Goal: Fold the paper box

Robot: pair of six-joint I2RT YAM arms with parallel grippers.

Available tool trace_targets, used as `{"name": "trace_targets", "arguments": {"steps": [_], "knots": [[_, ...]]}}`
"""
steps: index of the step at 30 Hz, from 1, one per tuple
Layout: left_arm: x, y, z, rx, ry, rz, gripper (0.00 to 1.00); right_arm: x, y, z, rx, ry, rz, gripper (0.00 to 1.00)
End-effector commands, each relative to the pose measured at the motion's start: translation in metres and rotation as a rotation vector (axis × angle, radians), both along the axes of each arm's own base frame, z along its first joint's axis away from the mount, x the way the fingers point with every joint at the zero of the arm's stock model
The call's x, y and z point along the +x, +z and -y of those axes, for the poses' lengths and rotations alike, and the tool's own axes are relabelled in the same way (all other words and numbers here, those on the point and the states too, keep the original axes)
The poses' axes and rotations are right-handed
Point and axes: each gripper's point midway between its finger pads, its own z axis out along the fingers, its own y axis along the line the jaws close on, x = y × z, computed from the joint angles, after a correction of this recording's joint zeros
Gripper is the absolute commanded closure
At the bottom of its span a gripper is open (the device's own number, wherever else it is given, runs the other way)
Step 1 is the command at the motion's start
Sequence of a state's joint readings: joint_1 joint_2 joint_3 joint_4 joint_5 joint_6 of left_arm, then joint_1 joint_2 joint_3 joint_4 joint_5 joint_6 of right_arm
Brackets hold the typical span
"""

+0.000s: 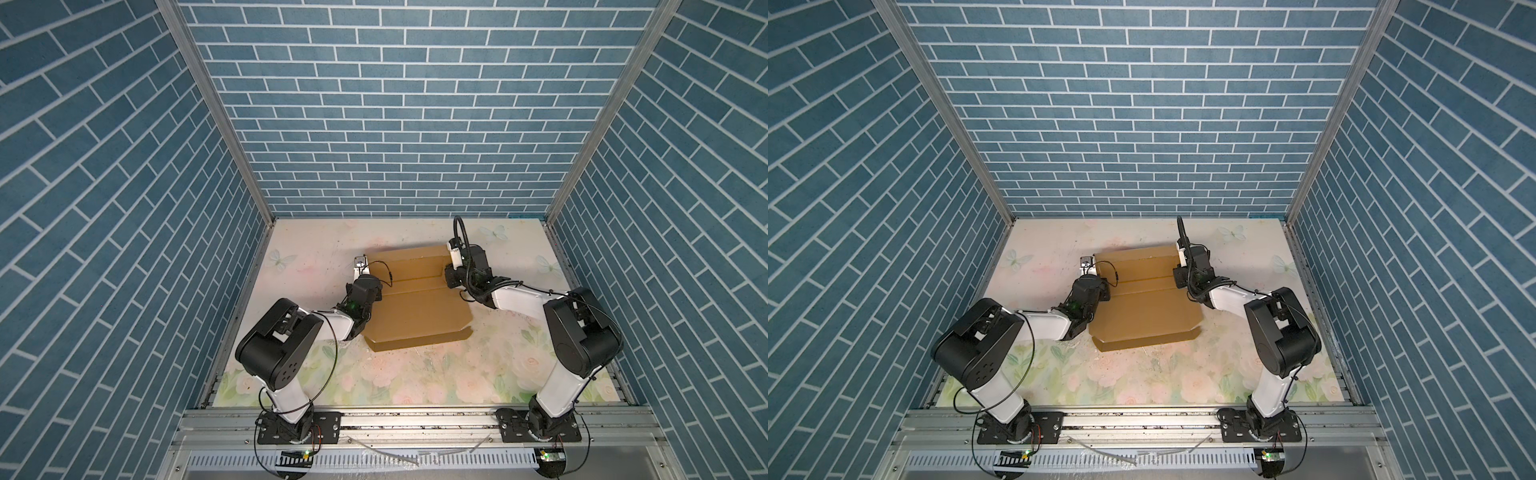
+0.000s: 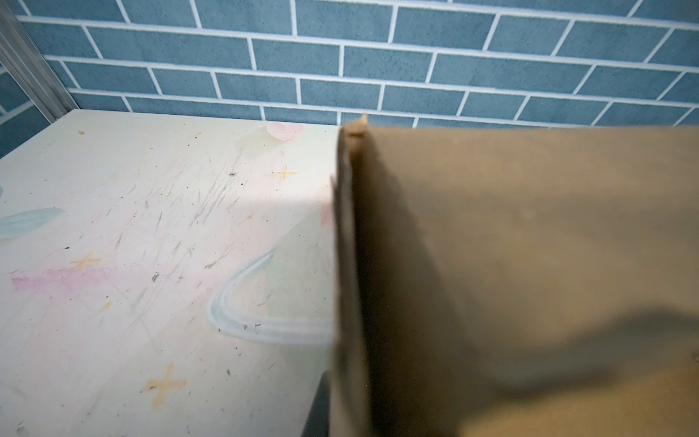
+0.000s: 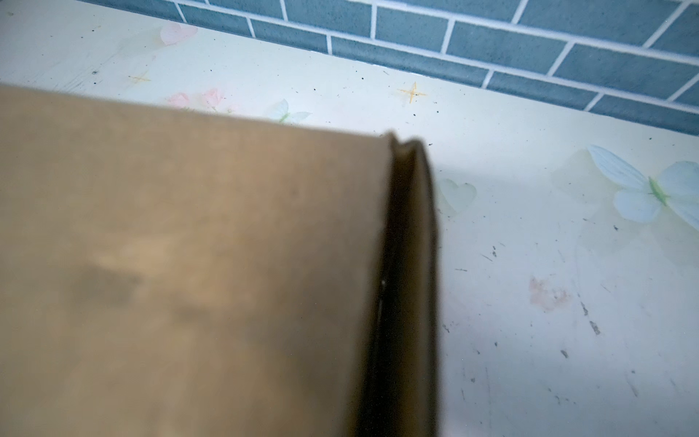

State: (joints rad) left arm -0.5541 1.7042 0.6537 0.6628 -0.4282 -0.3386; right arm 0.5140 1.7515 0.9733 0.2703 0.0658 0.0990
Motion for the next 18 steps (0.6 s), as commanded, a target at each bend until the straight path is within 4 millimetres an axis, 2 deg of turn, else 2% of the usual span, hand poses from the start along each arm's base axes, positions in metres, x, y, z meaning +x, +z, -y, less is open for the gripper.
{"name": "trace_targets", "arguments": {"steps": [1, 8, 14, 16, 18], "knots": [[-0.006, -0.019, 0.005, 0.009, -0.029, -0.074, 1.00, 0.011, 0.013, -0.005, 0.023, -0.016, 0.056, 0.85], [-0.006, -0.017, 0.003, -0.010, -0.005, -0.078, 1.00, 0.010, 0.010, -0.002, -0.002, -0.026, 0.066, 0.89], [-0.005, -0.014, 0.002, -0.014, 0.010, -0.084, 1.00, 0.006, 0.004, -0.009, -0.073, 0.002, 0.065, 0.89], [-0.005, -0.013, 0.002, -0.013, 0.010, -0.085, 1.00, 0.004, 0.002, -0.009, -0.092, 0.010, 0.058, 0.87], [-0.004, -0.012, 0.002, -0.014, 0.007, -0.081, 1.00, 0.001, 0.000, -0.009, -0.100, 0.012, 0.053, 0.81]]}}
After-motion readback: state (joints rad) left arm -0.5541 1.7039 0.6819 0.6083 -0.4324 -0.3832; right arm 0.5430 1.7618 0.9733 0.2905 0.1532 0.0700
